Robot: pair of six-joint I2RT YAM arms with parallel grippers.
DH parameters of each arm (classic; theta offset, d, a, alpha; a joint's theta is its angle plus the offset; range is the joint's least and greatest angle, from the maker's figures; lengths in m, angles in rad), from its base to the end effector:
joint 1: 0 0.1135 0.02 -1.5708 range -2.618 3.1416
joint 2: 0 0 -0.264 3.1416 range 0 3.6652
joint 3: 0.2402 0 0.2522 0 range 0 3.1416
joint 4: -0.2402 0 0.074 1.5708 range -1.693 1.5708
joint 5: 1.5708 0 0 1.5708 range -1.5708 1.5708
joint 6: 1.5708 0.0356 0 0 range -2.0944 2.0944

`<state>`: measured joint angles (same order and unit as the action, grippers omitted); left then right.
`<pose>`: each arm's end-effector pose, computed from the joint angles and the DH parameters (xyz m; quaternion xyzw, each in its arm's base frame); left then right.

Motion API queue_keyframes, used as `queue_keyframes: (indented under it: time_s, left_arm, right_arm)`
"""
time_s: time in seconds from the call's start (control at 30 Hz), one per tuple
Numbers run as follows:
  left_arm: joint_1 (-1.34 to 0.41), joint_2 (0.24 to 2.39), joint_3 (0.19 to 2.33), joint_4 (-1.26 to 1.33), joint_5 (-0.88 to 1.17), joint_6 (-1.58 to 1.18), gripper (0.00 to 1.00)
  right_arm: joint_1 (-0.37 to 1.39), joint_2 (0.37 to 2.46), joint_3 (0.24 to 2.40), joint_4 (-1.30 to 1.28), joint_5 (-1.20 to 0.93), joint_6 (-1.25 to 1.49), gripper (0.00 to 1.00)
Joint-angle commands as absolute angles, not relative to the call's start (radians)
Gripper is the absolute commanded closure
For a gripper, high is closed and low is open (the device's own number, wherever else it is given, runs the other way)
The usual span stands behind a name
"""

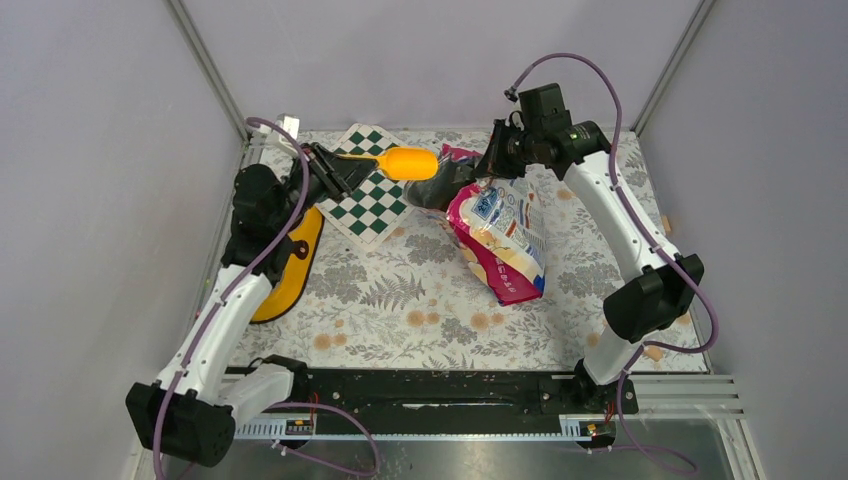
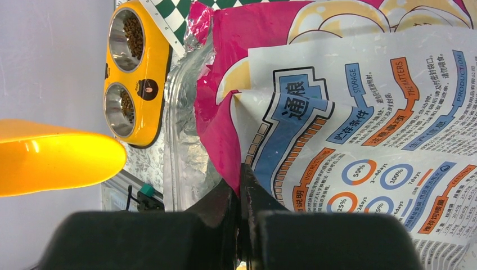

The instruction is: Serve the pet food

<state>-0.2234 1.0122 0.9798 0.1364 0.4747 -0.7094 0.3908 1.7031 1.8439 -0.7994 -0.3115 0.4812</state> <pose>0.2226 -0.0673 0.4004 0.0130 0.6735 -0.4653 0.5742 0.3419 0.1527 0.4029 -0.0282 0.8891 0.3100 0.3356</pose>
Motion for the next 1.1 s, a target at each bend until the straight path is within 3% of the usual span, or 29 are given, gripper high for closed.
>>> queue_keyframes:
  time_s: [0.0, 0.33, 0.53, 0.73, 1.07]
  left_arm:
    - [-0.274, 1.077, 1.040, 0.204, 0.423, -0.727, 1.00]
    - [-0.439, 1.492, 1.374, -0.216, 0.368, -0.603, 1.00]
    - [-0.529, 1.644, 1.463, -0.252, 0.302, -0.567, 1.00]
    - [-0.563, 1.792, 1.528, -0.255, 0.404, -0.638, 1.00]
    - [-0.512, 1.722, 1.488, -0.126, 0.582, -0.841, 1.00]
  right_arm:
    - [0.430, 1.643, 1.864, -0.669, -0.380, 0.476, 1.00]
    - [0.448, 1.669, 1.902, -0.734, -0.315, 0.443, 1.00]
    - [0.451, 1.679, 1.876, -0.737, -0.291, 0.456, 1.00]
    - [0.451, 1.690, 1.848, -0.712, -0.286, 0.485, 1.00]
    - [0.436, 1.670, 1.849, -0.710, -0.272, 0.502, 1.00]
